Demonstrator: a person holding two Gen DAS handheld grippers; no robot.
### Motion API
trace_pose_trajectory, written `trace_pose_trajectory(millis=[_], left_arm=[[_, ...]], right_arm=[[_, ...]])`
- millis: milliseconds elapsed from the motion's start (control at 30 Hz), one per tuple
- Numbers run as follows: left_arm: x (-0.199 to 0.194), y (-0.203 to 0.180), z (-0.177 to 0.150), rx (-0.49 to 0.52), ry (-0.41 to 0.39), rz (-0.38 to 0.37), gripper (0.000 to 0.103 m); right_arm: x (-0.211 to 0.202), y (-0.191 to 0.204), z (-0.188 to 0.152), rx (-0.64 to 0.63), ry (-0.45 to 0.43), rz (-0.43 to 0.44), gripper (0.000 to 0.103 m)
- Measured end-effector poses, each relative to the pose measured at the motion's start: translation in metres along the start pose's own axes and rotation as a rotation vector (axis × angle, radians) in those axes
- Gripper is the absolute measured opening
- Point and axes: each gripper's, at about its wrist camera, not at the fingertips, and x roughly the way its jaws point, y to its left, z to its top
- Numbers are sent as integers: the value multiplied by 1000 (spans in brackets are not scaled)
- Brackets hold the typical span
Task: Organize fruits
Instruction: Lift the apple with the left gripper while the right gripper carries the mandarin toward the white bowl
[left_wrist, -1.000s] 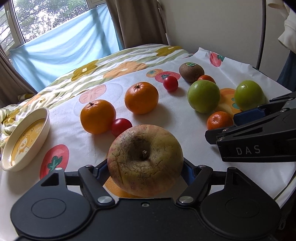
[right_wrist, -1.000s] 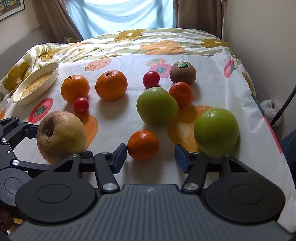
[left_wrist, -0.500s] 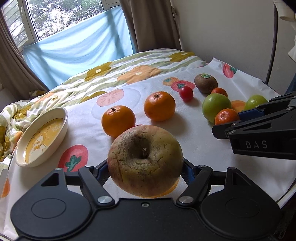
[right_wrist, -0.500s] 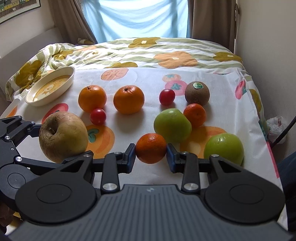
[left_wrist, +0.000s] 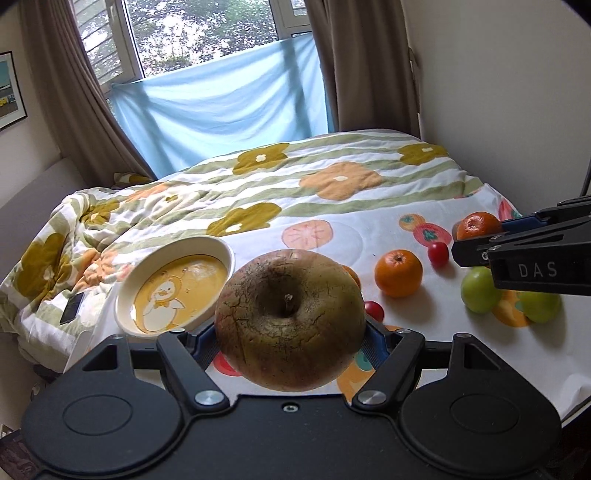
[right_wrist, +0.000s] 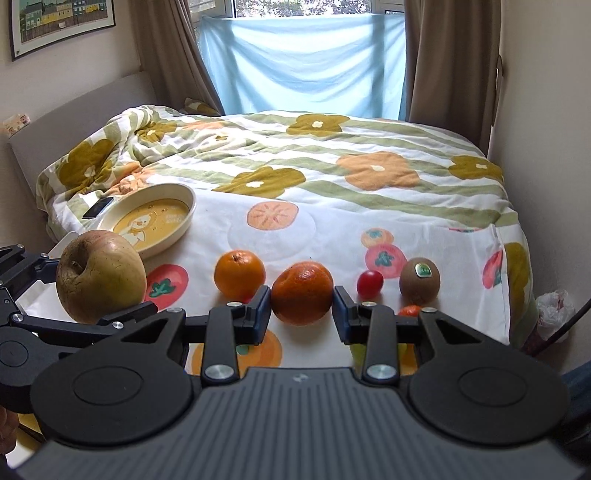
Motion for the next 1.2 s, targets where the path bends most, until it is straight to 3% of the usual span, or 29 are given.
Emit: trace_pose_trajectory(millis=[367,667,933,1200], left_arm=[[20,85,26,-27,-14,46,79],[60,162,44,-18,0,49,79],[117,210,51,-2,33,10,79],[176,221,51,59,72,-70,79]], right_arm=[[28,66,55,11,-43,58,50],[86,132,100,12,-28,81,50],[155,168,120,35,30,54,50],[209,180,123,67,82,1,50]])
